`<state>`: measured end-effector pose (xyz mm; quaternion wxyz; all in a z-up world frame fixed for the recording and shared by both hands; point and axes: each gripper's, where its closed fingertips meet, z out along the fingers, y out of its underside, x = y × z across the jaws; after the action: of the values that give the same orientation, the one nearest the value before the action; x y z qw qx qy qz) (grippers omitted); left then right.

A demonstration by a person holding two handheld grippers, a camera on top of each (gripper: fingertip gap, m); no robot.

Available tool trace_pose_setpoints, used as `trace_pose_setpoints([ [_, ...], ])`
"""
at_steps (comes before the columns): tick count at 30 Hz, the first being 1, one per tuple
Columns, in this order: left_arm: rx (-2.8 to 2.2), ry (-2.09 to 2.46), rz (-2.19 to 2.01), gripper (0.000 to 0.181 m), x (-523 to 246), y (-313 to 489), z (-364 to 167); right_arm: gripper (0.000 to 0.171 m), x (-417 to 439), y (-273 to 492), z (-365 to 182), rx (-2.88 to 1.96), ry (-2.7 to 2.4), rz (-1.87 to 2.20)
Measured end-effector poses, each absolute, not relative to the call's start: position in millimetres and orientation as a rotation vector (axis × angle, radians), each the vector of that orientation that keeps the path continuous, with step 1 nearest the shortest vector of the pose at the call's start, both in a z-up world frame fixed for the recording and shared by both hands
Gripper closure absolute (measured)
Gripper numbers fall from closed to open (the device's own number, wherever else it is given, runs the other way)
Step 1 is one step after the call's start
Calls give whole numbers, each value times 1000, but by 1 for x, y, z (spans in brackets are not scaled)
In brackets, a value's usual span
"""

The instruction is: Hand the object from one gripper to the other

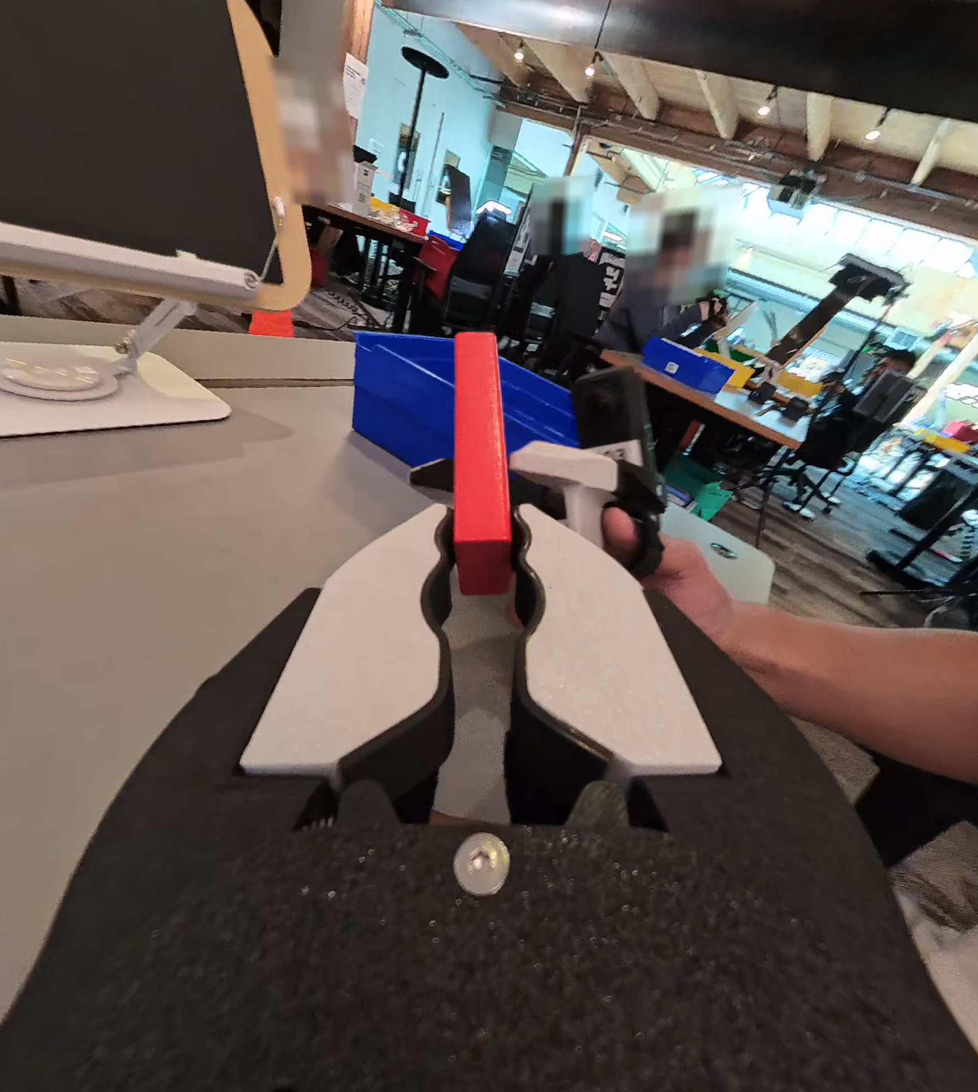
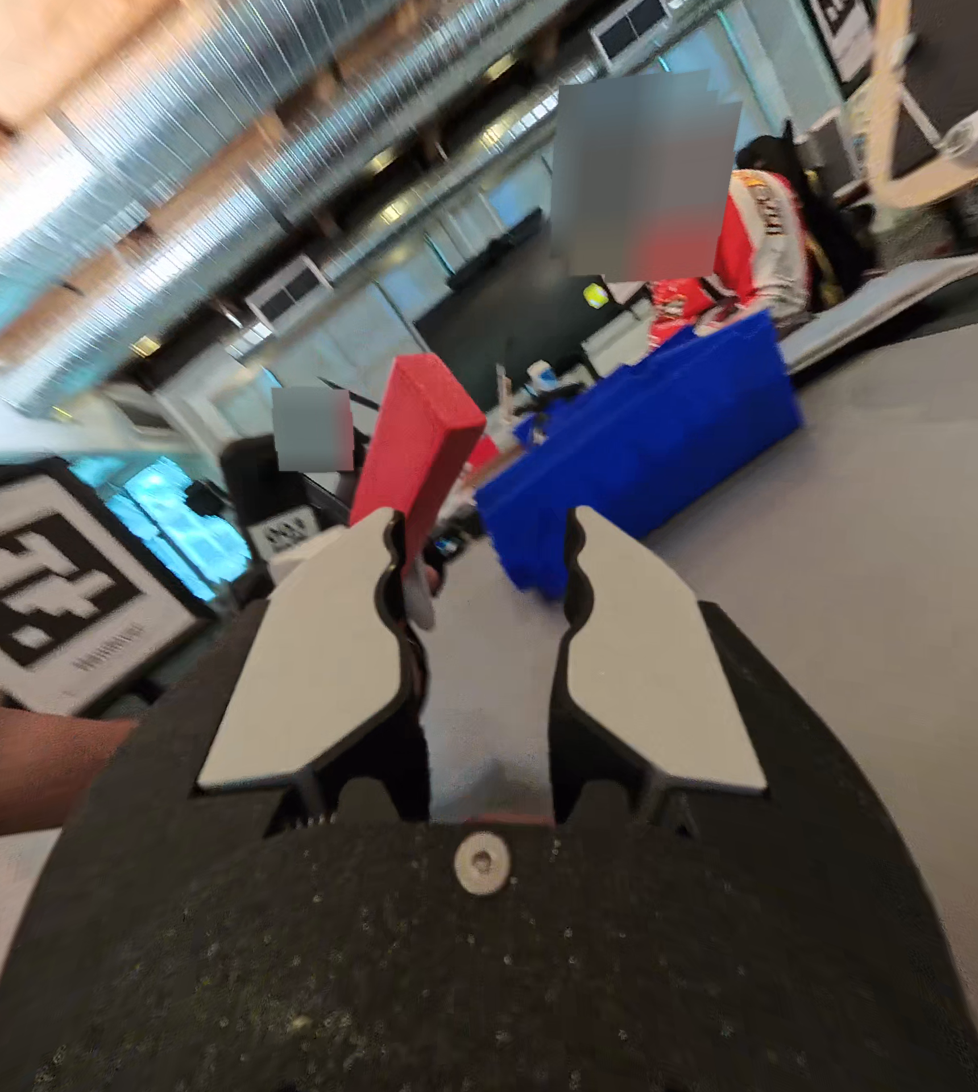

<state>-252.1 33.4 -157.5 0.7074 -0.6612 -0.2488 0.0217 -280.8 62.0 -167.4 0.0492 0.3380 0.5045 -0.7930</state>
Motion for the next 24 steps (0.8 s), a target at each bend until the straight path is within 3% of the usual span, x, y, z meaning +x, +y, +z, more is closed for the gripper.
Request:
trace_pose_setpoints([
  [4,-1508,-530,82,165,-254,31,-159,105,-287,78,-189,1173,2106,-2348],
  [8,-1596,-539,87,165,-259,34,-172,97,-291,105,-201,1081,3120,-2116],
  [10,-1674,-569,83,165,-260,36,-185,100,-291,111,-198,934,3575,-1893],
  [12,-1743,-595,91,165,-260,38,-195,119,-286,108,-191,724,3933,-1640],
  [13,-1779,-594,101,165,-259,39,-199,119,-283,101,-187,518,4079,-1552],
  [16,-1861,-569,150,165,-256,43,-205,121,-274,79,-199,47,4217,-1396],
  [19,-1911,-567,180,165,-255,43,-210,111,-273,71,-217,-178,4296,-1163],
  [24,-1977,-542,135,165,-249,46,-219,120,-274,63,-216,-422,4355,-1095],
])
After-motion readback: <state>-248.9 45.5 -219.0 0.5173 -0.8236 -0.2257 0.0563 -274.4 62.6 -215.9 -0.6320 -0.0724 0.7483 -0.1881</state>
